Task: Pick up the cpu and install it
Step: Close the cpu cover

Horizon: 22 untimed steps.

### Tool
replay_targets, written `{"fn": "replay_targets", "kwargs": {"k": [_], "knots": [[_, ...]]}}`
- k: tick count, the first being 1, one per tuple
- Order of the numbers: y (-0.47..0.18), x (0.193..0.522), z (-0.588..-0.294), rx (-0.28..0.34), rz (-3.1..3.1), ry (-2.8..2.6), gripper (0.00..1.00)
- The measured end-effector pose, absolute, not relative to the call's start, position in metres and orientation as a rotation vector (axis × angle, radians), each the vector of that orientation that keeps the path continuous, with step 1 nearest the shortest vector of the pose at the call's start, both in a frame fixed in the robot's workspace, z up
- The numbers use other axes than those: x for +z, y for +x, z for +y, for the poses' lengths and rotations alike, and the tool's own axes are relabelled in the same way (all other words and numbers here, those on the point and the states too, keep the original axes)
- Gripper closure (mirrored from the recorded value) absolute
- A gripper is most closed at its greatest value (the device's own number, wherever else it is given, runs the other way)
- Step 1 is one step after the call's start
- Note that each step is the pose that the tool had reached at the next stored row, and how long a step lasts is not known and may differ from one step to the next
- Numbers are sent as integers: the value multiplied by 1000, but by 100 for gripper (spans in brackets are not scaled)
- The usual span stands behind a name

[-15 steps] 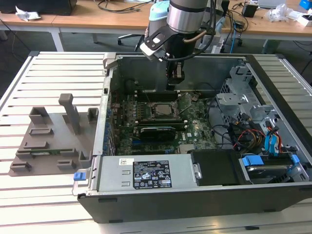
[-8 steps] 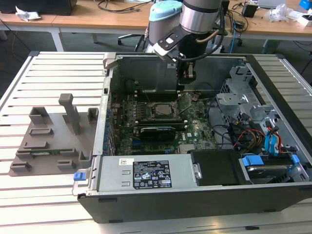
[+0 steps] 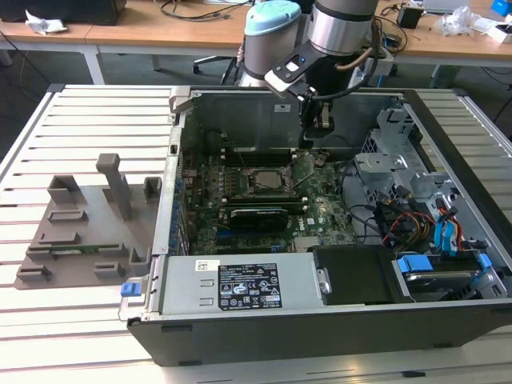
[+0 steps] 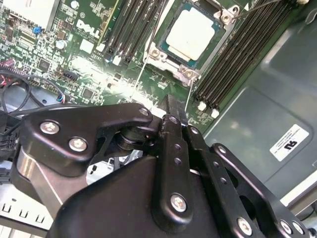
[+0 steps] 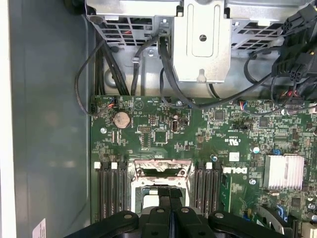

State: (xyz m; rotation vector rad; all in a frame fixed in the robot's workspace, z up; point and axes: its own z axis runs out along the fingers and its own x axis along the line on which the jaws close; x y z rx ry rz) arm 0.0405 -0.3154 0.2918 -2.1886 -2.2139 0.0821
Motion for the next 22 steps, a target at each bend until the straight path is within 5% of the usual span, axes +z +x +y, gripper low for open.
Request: {"fn": "replay_targets", "kwargs": {"k": [22], "knots": [[78,249,-310,87,-2214,-2185,89]]}}
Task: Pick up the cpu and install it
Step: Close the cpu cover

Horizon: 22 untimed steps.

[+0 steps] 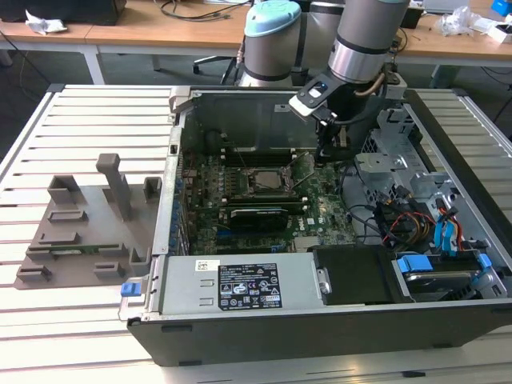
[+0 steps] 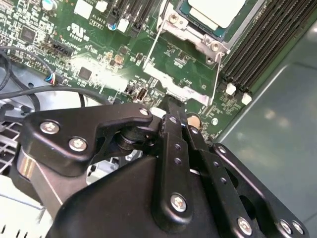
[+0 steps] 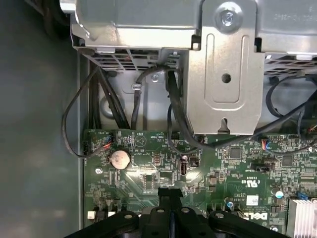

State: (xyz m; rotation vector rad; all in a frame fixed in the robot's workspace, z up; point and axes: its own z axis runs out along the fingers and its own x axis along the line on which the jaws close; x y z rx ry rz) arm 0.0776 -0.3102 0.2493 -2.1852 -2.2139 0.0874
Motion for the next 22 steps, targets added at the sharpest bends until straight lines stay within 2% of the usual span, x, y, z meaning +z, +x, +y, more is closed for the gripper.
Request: {"fn": "replay_targets", "kwargs": {"k": [22], "knots": [[23,249,-310,85,-2214,-2186,89]]}}
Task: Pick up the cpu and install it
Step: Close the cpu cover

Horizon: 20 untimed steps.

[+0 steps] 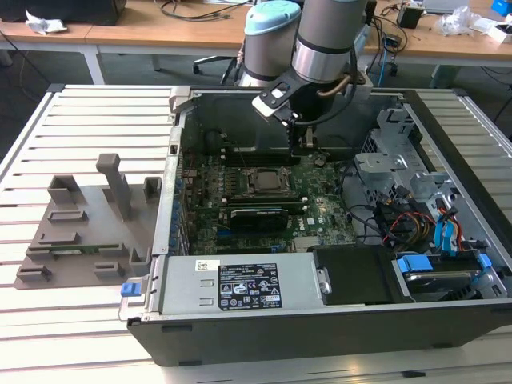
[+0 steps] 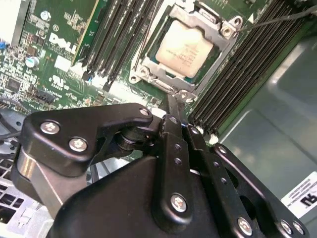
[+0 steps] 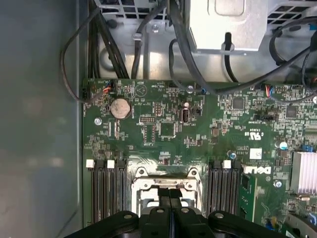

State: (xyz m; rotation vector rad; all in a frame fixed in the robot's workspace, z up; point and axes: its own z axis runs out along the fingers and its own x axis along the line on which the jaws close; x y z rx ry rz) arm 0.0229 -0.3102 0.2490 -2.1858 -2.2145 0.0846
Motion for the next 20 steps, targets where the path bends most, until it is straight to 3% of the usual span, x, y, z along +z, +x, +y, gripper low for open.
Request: {"fn": "replay_targets", "kwargs": {"k": [12,20], "knots": [[-15,247,-310,84,-2215,-2186,89],[-31,226,-310,84,-2215,-2186,89]]}}
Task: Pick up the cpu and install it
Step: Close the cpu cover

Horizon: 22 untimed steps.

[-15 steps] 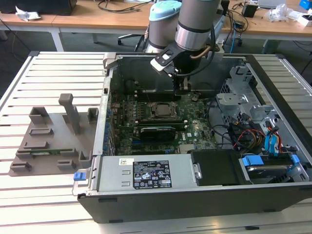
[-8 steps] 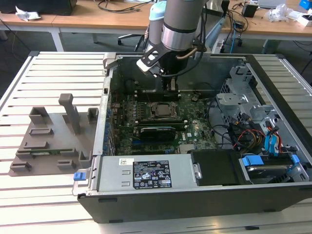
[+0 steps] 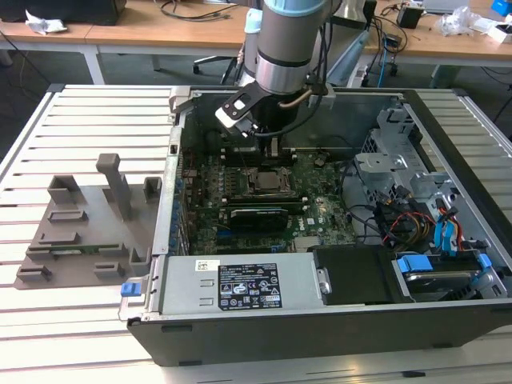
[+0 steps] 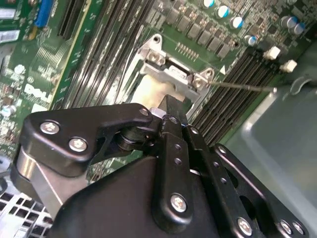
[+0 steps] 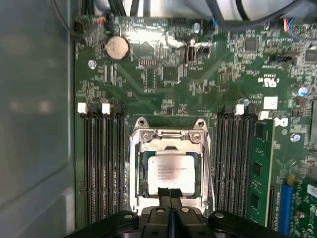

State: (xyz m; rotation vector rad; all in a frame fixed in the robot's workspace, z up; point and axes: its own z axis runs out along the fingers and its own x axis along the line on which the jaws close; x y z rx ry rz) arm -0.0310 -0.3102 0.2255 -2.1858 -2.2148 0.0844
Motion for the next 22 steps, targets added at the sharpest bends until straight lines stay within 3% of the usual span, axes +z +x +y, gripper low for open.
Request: {"fn": "replay_targets", "kwargs": {"k": [22], "knots": [[-33,205,-310,64,-2210,-2174,89]]}}
